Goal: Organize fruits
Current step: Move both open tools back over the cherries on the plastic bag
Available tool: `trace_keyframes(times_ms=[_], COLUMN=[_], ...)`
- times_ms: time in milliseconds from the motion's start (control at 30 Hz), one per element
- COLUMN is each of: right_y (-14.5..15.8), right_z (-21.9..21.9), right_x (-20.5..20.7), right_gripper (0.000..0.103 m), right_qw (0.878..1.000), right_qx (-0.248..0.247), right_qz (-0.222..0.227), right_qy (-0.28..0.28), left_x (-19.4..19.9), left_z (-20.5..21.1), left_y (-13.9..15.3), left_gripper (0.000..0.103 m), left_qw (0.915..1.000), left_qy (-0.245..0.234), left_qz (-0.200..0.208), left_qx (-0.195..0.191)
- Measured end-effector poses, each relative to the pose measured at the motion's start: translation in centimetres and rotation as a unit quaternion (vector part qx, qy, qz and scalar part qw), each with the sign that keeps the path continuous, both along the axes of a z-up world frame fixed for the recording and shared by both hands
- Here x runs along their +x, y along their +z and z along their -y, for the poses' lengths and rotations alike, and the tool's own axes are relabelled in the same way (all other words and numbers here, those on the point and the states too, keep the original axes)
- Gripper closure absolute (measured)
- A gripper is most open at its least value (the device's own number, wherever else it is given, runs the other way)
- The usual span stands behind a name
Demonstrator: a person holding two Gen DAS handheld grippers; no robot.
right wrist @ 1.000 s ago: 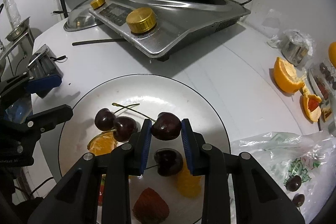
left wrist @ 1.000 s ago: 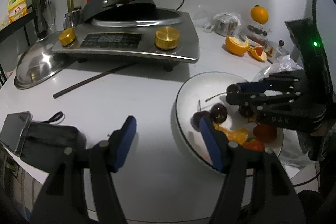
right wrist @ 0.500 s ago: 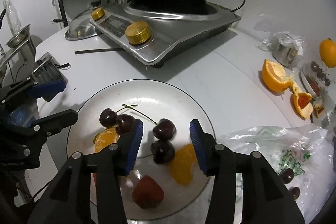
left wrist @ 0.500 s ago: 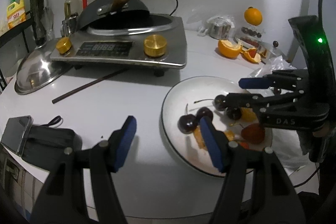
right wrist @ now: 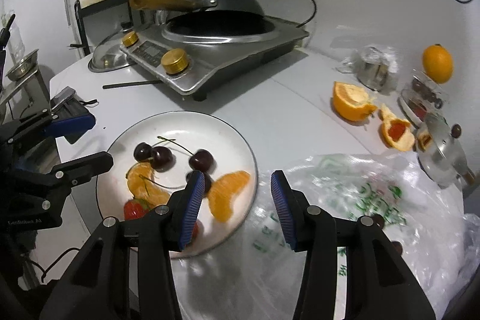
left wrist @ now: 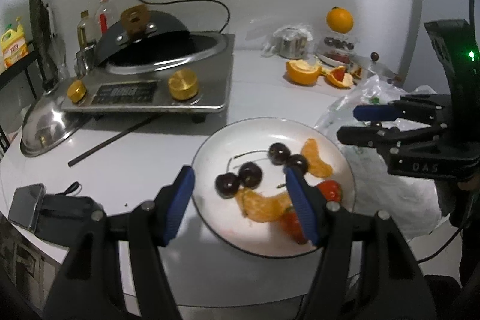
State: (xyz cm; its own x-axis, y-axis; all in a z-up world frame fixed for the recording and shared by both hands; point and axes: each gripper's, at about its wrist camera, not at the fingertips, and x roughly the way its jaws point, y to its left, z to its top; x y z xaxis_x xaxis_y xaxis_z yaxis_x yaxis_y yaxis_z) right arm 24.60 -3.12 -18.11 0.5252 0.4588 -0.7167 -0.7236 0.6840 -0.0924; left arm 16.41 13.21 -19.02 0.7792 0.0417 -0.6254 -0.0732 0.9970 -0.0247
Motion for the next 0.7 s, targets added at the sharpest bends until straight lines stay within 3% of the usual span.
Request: trace_keyframes(times_ms=[700], right_y=[1.4], right_z=[10.3], right_x=[0.6], right_gripper=[0.054], right_qw=[0.997], right_qx=[0.034], right_qz=[0.014], right_qy=[-0.070], left_x=[1.3], left_z=[7.5], left_y=[1.2], left_gripper=[0.038], left_qw=[0.9984], left_qy=[-0.047], left_qz=[-0.006], left_qx=[0.029])
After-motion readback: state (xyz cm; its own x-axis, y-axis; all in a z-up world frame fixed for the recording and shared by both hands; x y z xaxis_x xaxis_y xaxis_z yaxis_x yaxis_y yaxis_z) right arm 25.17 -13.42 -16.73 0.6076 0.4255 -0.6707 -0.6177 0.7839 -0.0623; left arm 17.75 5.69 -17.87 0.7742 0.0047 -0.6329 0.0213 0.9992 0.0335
